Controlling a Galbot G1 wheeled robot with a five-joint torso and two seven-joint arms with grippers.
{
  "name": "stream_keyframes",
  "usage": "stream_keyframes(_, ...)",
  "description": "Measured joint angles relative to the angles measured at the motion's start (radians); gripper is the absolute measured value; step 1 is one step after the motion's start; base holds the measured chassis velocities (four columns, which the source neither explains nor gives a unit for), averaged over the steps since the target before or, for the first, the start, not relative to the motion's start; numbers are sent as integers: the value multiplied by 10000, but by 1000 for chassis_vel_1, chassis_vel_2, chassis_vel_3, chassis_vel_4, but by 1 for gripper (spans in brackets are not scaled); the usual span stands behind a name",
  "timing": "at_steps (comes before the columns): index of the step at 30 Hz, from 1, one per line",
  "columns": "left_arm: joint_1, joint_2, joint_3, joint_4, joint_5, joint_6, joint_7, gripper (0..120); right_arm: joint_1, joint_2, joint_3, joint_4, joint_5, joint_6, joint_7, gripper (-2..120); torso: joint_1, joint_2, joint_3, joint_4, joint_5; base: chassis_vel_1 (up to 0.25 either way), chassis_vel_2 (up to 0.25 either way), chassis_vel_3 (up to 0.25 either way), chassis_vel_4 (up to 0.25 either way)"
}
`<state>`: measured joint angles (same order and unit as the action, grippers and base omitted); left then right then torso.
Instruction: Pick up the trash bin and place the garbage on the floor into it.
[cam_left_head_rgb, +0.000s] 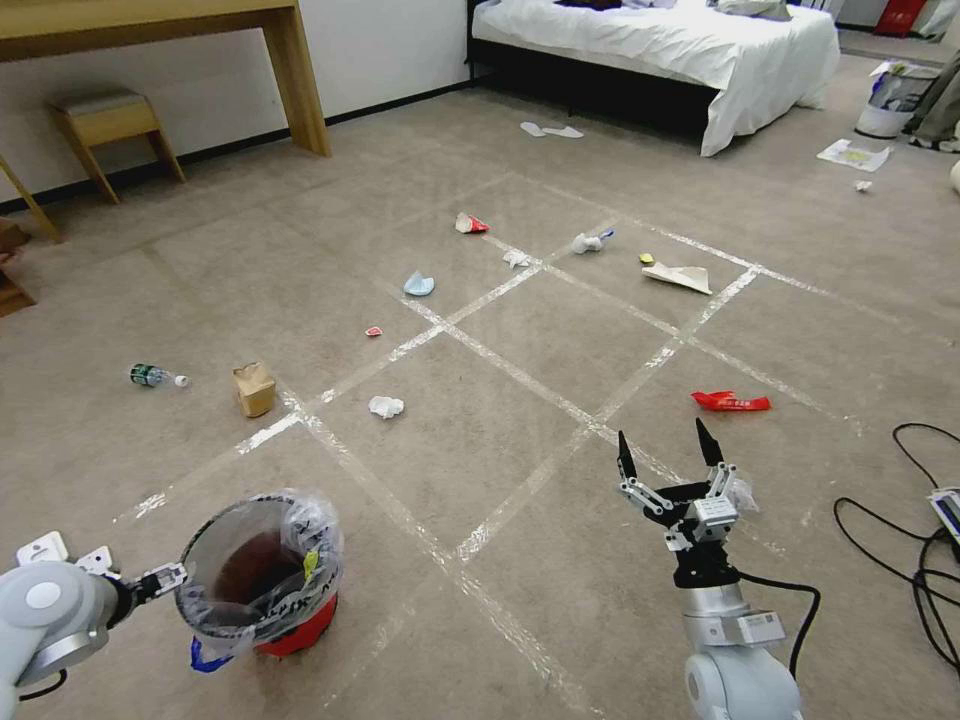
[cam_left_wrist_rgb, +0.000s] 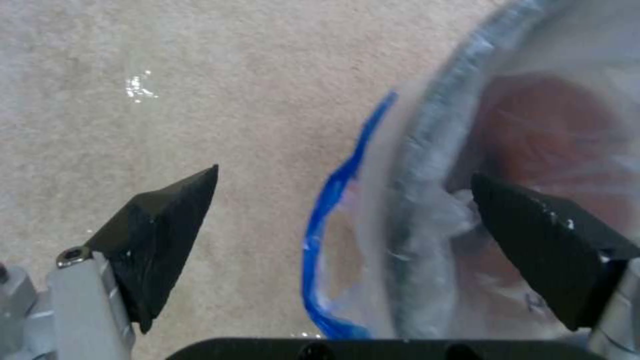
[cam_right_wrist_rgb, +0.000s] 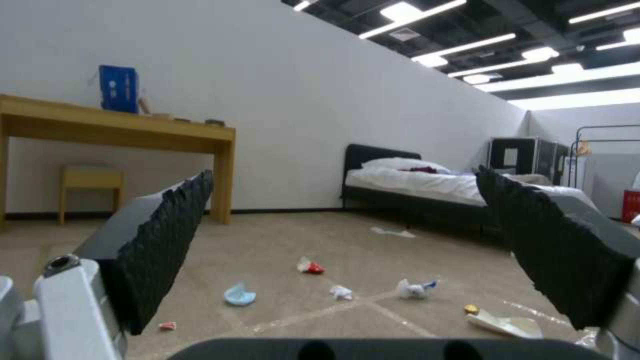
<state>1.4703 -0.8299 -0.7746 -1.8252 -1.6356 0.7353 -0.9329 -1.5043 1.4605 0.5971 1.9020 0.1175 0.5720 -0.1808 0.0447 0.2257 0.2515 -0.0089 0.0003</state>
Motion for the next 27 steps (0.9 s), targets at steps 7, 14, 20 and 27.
stream_keyframes(7, -134, -60, 264, -134, 160, 0, -98, 100, -31, -43, 42, 61, 48, 0, 3, 100, 0, 0, 0, -1, 1, 0, 0, 0, 0)
stream_keyframes(14, -216, -240, 481, -120, 298, 0, -92, 100, -137, -102, 79, 150, 76, 17, 1, 100, 0, 0, 0, 0, 0, 0, 0, 0, 0)
stream_keyframes(20, -557, -53, 495, 604, 33, 0, -82, 100, -334, -118, 123, 292, 47, 92, -46, 100, 0, 0, 0, 0, -1, 0, 0, 0, 0)
stream_keyframes(27, -1170, -88, 1011, 1208, 12, -1, -64, 100, -432, -40, 121, 462, -75, 82, -40, 100, 0, 0, 0, 0, -1, 0, 0, 0, 0)
